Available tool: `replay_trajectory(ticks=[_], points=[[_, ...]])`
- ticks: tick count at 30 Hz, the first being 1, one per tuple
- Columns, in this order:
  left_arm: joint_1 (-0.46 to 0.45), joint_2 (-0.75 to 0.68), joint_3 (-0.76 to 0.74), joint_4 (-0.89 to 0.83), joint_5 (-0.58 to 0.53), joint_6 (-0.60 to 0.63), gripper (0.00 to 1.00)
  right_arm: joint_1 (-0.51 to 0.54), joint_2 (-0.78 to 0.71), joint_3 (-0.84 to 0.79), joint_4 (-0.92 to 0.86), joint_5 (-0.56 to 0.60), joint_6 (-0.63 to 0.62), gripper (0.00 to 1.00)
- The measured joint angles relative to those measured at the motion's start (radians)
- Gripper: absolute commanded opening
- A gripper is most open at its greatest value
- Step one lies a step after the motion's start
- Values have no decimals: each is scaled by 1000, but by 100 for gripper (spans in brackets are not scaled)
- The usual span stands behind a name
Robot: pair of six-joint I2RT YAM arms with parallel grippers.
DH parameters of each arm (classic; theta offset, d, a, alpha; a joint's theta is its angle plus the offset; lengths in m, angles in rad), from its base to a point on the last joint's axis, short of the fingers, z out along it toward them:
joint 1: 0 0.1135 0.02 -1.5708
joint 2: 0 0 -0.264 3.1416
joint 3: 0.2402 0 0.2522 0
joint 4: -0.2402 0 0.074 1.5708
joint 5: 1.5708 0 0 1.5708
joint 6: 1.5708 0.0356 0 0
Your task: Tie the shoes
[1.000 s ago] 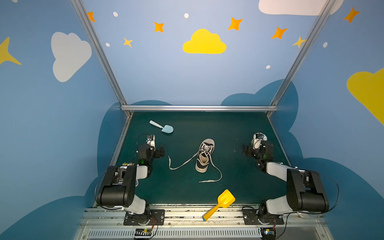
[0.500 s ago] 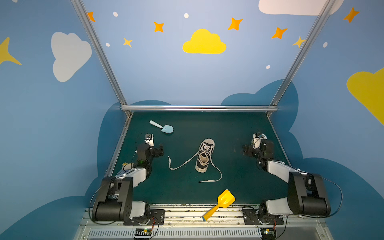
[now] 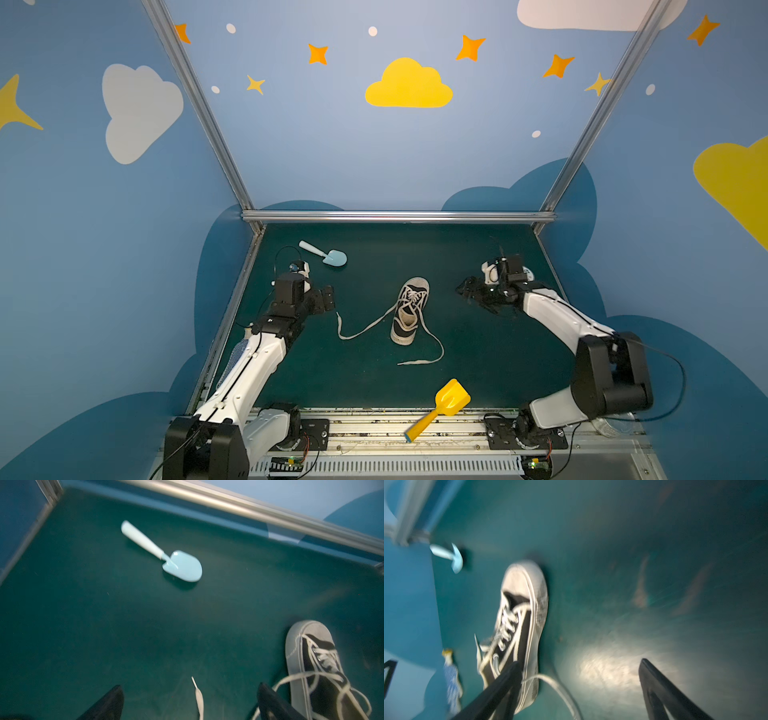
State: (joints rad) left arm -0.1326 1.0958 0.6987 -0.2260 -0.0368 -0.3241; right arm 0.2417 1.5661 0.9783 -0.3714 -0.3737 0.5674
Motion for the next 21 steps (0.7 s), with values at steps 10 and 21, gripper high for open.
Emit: replay_trajectory(ticks=[10, 21], points=[[-80, 59, -36, -88, 54, -178, 99, 124, 282, 224, -8, -201, 92, 88], [-82, 69, -54, -118, 90, -229, 99, 143, 458, 380, -9, -299, 58, 81]])
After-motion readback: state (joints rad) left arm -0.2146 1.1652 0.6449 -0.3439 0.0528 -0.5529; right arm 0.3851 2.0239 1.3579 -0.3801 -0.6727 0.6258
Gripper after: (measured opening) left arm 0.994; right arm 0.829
